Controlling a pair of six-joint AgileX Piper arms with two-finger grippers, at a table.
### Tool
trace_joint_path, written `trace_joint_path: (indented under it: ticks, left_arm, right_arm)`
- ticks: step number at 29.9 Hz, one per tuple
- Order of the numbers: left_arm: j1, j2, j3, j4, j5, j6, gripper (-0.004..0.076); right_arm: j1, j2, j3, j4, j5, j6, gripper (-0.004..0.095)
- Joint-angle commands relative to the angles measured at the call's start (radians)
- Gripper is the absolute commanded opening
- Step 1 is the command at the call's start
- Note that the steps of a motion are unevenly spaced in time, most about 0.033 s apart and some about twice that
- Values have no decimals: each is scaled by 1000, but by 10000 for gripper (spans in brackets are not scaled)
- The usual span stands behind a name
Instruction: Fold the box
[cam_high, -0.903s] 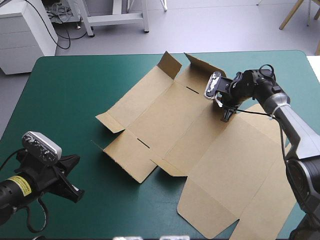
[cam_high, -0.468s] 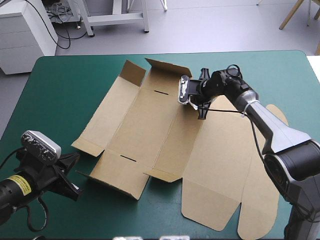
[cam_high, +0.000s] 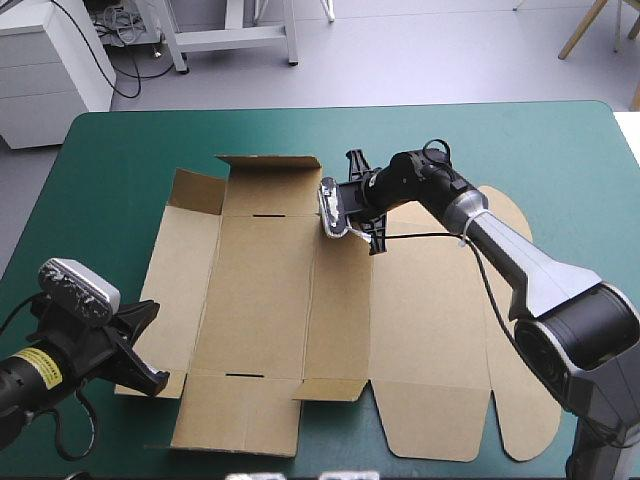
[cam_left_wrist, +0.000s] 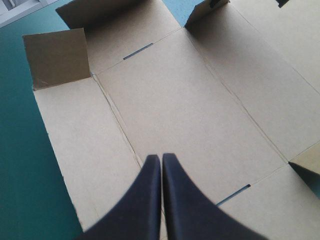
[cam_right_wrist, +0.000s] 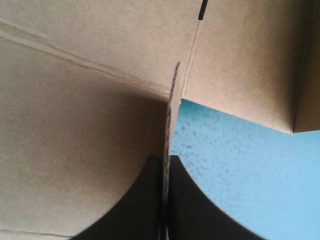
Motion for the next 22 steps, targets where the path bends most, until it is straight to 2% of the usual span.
trace_joint_path:
  ticks: [1,6,11,13,17,20,22]
  left_arm:
    - [0,7,-27,-1,-70,-10,-10]
    - [0,7,-27,-1,-70,-10,-10]
    - [0,7,-27,-1,-72,-10,-10]
    - [0,7,-27,1,-72,-10,-10]
    - [0,7,-27,42,-72,-10,-10]
    - [0,7,-27,56,-72,-10,-10]
    - [0,7,-27,56,-72,-10,-10]
  right_arm:
    - [1,-55,-37,77,-25,-53,-20]
    - [-1,-53,-37,77,-48,8,-18]
    - [-1,-48,-37,90,-38,15,64]
    - [-1,-48,-37,88,-40,15,123]
    - [-1,-48,-37,88,-67,68,367]
    - [-1,-59,-38,79,-88,196,529]
    - [-1,-81,-38,66,-90,359,534]
